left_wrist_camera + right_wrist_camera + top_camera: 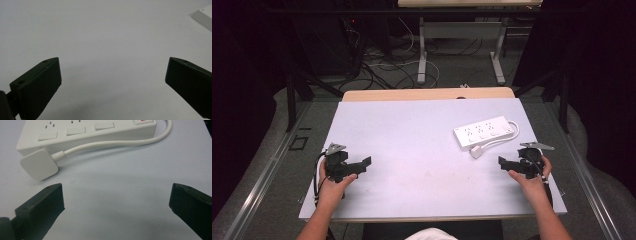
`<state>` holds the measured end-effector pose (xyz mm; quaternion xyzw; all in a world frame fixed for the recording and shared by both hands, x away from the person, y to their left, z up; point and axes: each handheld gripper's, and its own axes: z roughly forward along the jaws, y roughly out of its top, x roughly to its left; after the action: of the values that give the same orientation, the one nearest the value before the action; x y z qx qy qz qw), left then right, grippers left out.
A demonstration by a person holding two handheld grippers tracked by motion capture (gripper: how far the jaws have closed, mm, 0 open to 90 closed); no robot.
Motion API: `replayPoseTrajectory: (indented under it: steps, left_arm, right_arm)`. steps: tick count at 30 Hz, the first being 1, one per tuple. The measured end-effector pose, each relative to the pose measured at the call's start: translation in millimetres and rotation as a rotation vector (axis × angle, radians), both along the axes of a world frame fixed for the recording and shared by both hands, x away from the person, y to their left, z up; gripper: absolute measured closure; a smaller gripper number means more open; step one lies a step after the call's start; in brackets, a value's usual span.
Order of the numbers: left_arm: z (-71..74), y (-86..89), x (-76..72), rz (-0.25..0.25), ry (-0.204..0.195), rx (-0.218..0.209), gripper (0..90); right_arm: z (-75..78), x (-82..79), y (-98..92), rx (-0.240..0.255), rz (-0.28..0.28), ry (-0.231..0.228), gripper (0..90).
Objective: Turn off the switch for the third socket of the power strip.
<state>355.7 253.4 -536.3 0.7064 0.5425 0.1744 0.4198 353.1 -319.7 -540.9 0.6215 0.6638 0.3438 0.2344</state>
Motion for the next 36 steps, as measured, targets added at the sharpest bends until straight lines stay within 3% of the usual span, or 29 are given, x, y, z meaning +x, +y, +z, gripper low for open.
replayPoseTrajectory:
  steps: [9, 22, 31, 36]
  left_arm:
    - [3.5, -3.8, -3.2, -0.028, -0.005, 0.019, 0.2]
    - [5.2, -7.2, -6.2, -0.038, 0.002, 0.022, 1.0]
    - [5.0, -7.7, -6.3, -0.028, 0.003, 0.026, 1.9]
    - [4.9, -7.5, -6.2, -0.026, 0.002, 0.028, 1.9]
  right_arm:
    - [1.5, -0.5, -1.8, -0.011, -0.008, -0.023, 0.0]
    - [11.9, 6.9, 9.4, -0.033, 0.064, 0.005, 0.0]
    - [30.3, 15.7, 13.6, -0.078, 0.083, 0.023, 0.0]
    - [38.7, 22.4, 16.3, -0.064, 0.107, 0.036, 0.0]
